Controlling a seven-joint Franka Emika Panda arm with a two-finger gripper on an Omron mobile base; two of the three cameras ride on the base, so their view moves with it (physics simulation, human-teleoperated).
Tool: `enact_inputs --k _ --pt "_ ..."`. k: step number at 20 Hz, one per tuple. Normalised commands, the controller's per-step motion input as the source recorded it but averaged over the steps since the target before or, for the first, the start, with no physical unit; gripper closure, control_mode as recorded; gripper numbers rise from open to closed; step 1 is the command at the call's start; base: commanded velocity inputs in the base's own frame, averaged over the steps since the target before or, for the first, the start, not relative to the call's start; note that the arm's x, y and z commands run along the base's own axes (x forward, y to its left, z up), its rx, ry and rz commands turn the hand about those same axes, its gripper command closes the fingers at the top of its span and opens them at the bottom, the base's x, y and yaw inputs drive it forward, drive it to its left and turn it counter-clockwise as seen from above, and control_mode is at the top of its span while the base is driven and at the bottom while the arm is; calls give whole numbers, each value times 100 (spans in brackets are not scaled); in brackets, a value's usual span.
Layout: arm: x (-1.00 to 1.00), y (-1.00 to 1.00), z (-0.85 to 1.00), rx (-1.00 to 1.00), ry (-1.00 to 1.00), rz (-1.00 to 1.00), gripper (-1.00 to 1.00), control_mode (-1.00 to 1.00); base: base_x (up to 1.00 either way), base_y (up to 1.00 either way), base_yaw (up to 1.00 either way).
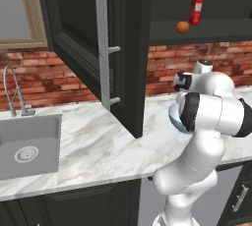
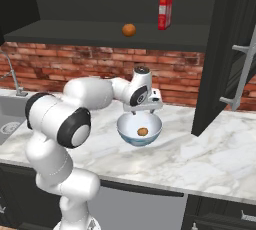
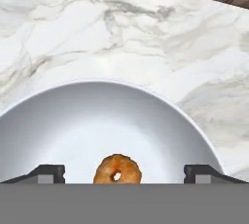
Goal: Open the cabinet. Pick the tangerine and tangerine from the cabinet and place them into the bowl. Then close the cabinet.
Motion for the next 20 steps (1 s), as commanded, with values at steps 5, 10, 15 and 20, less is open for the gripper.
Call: enact_inputs --k 5,10,15,20 --pt "-11 0 99 0 -4 0 -100 -100 0 0 0" --pt "-49 0 100 0 -8 0 -100 -100 0 0 0" --pt "-90 0 100 0 -12 0 -100 -100 0 0 0" --pt "-90 0 100 0 -19 0 -100 -100 0 0 0"
